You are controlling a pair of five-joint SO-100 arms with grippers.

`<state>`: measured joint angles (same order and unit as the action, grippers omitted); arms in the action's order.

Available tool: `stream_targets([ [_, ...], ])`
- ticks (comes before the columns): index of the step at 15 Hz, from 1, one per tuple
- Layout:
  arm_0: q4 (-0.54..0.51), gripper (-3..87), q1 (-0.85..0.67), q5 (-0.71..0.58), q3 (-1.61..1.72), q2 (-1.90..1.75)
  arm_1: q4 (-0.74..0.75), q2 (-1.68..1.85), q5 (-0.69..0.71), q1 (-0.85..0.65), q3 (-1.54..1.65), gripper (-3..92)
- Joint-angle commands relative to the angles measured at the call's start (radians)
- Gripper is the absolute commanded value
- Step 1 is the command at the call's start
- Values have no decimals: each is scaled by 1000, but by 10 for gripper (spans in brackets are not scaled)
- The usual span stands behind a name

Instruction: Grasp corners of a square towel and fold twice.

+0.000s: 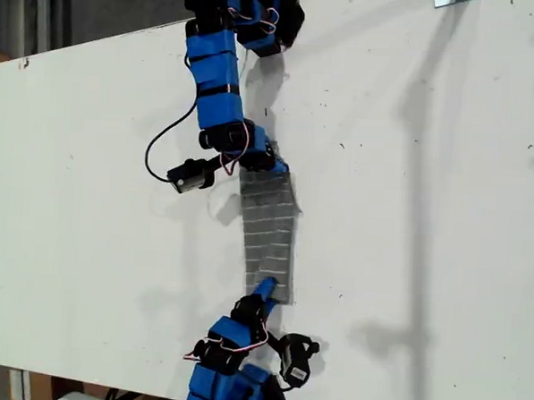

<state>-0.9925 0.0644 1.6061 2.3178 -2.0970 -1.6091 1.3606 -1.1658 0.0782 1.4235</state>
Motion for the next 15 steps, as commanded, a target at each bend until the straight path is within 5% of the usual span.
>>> stream_targets([
  [1,-46,327,5,-12,-57,-83,-15,66,0,-6,-64,377],
  [6,-83,323,-44,-20,6,-242,-8,121,81,-140,63,373],
  [13,-144,311,-51,26,109,-408,307,-12,244,-425,357,383],
  [15,-192,311,-43,77,213,-598,311,-64,236,-463,402,316],
])
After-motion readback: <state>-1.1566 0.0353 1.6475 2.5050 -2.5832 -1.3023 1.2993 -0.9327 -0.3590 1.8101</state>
